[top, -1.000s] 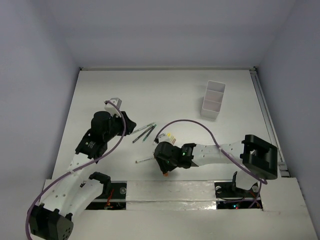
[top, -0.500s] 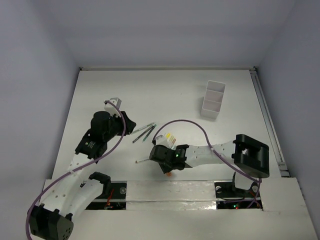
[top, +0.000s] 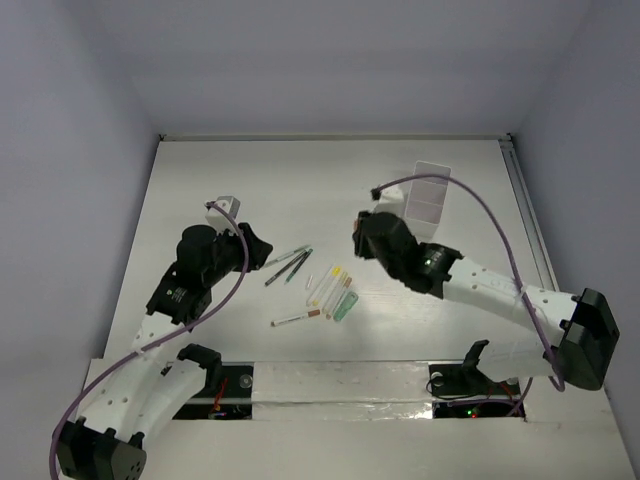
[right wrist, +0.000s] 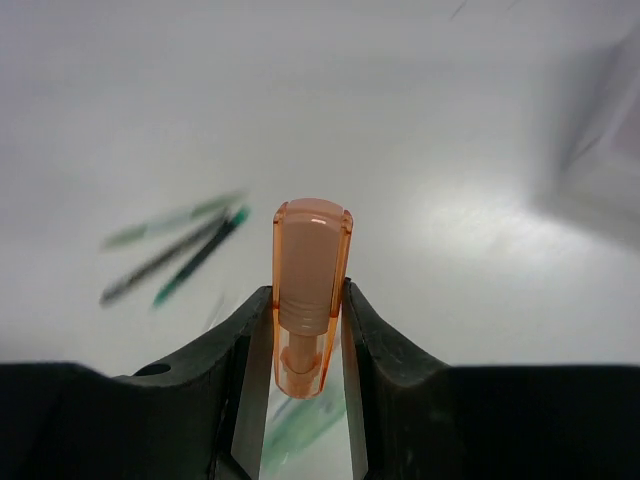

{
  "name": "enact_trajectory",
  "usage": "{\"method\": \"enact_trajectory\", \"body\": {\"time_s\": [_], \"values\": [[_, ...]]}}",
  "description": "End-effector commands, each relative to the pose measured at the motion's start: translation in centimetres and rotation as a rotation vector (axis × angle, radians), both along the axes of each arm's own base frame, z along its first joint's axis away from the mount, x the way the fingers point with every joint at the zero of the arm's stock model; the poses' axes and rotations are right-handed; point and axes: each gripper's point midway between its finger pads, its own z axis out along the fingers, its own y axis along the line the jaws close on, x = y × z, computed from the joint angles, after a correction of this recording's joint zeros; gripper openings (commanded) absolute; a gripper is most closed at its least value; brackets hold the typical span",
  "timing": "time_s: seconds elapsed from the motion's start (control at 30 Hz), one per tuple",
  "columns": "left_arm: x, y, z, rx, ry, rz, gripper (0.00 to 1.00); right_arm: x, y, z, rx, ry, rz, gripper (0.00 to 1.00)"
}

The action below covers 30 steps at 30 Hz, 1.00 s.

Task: Sort the stationery into containers
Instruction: Pick up the stationery from the center of the board, then place the stationery in the storage box.

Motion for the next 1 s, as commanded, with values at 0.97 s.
{"method": "enact_trajectory", "body": {"time_s": [0.97], "values": [[0.2,-0.6,3.0,-0.028,-0.105,-0.037,0.3,27.8,-23.8,4.0,-0.14,-0.524,-0.666,0.19]]}}
